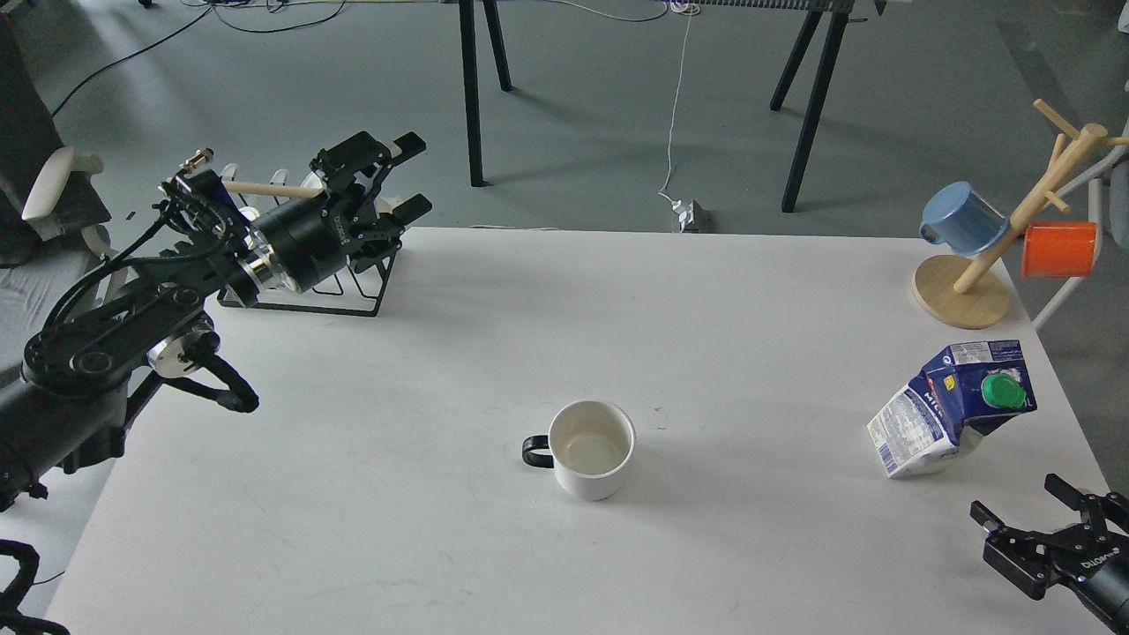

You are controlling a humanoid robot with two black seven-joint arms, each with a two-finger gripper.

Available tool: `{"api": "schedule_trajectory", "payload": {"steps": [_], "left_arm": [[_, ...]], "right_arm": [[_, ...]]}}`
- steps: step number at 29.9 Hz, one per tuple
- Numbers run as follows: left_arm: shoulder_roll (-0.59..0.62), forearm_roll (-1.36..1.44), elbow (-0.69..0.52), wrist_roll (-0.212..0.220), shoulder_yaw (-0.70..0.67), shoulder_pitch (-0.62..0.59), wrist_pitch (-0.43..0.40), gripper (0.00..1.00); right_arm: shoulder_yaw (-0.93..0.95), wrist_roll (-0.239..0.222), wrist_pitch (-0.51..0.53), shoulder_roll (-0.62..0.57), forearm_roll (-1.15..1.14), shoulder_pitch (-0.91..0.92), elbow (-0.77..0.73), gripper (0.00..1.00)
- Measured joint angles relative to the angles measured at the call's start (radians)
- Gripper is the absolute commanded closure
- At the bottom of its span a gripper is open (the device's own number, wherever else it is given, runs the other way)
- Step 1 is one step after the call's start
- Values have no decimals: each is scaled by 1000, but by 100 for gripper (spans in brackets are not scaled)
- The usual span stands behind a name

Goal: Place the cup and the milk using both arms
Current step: 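Reach the right gripper to the milk carton and grasp it, then carry the milk carton with the right gripper beside the white mug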

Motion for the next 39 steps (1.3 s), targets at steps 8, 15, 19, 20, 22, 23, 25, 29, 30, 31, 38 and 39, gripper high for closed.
{"api": "schedule_trajectory", "payload": {"steps": [8,15,19,20,22,23,25,29,30,31,38,39], "left_arm": [[0,-2,-1,0,-2,1,0,9],[1,-2,2,0,-2,1,0,9],[0,-1,2,0,-2,3,0,9],[0,-1,3,0,-1,5,0,9],[0,-1,4,0,-1,8,0,9],[0,-1,4,0,-1,9,0,9],[0,0,4,0,-1,11,0,9],[2,1,6,0,-1,20,0,9],[2,1,6,0,-1,22,0,9],[2,1,6,0,-1,24,0,9],[3,1,6,0,-1,27,0,9],[3,1,6,0,-1,27,0,9]], "right_arm": [[-13,0,0,31,-35,24,-9,1],[-14,0,0,40,-70,75,-2,1],[-14,0,0,57,-97,105,-2,1],[-14,0,0,61,-104,110,-2,1],[-14,0,0,66,-112,122,-2,1],[-14,0,0,68,-115,128,-2,1],[-14,0,0,70,-118,140,-2,1],[-13,0,0,71,-119,165,-4,1],[-12,0,0,71,-119,173,-5,1],[-12,0,0,72,-119,180,-5,1],[-11,0,0,107,-121,224,-11,29],[-11,0,0,113,-121,227,-8,43]]}}
